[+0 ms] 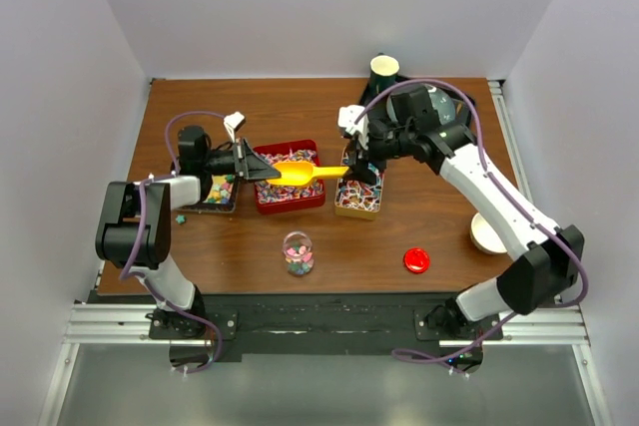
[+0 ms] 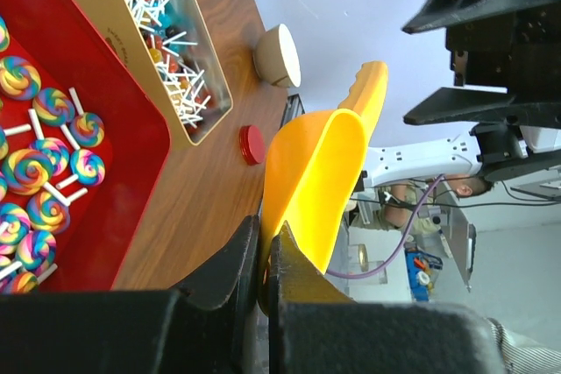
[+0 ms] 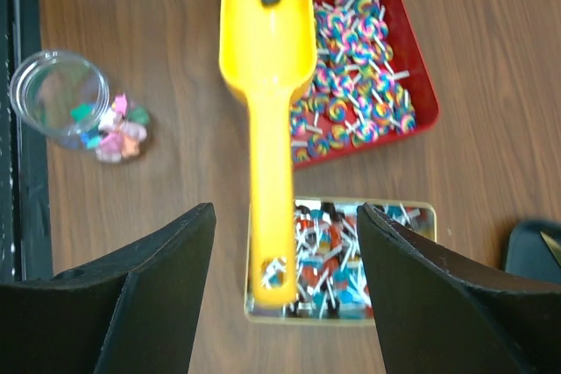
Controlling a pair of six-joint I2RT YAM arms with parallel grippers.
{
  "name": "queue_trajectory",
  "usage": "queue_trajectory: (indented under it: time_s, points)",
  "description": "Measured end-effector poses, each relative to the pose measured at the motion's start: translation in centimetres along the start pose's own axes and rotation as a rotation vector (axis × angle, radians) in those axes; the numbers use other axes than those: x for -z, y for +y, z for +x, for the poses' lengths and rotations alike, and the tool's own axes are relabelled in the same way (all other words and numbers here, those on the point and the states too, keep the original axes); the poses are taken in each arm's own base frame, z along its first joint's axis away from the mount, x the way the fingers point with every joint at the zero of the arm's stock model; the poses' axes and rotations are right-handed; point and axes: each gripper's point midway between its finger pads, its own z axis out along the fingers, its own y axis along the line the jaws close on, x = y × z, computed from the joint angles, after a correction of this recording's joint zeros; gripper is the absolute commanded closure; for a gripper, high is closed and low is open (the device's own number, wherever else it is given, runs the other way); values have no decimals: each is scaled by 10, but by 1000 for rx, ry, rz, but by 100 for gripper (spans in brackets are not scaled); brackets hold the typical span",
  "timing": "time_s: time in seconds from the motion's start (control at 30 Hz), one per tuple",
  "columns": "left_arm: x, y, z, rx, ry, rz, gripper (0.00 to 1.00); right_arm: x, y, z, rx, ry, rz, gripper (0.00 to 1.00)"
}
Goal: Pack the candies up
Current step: Adjust the spatula.
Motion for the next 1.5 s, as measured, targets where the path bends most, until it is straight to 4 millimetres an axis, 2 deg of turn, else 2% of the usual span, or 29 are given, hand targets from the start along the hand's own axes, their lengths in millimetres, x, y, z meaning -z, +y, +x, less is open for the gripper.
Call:
queue_trajectory:
  time_s: [0.17,0.27,0.67,0.97,1.33,1.37,1.4,1.47,1.5]
  points:
    - [1,0,5,17,18,4,100,-24,-9,4,-19,-31,-31,31]
    - [1,1,5,15,18,2,100,-33,-9,6,-17,-32,-53,31]
    - [2,0,7,17,26,7,100,-48,19,11,64,1,-158,33]
    - [2,0,7,19,29,9,100,-51,18,14,76,13,-146,39]
    - [2,-2,8,21,33,14,100,-61,20,23,66,24,-152,60]
    - [2,-2,7,21,32,14,100,-62,20,23,65,22,-151,65]
    - [2,-2,7,23,31,14,100,-62,20,22,64,21,-150,77]
    - [2,-2,6,24,27,13,100,-62,18,23,59,28,-136,86]
    - [2,-1,6,30,26,11,86,-63,13,21,62,26,-117,94]
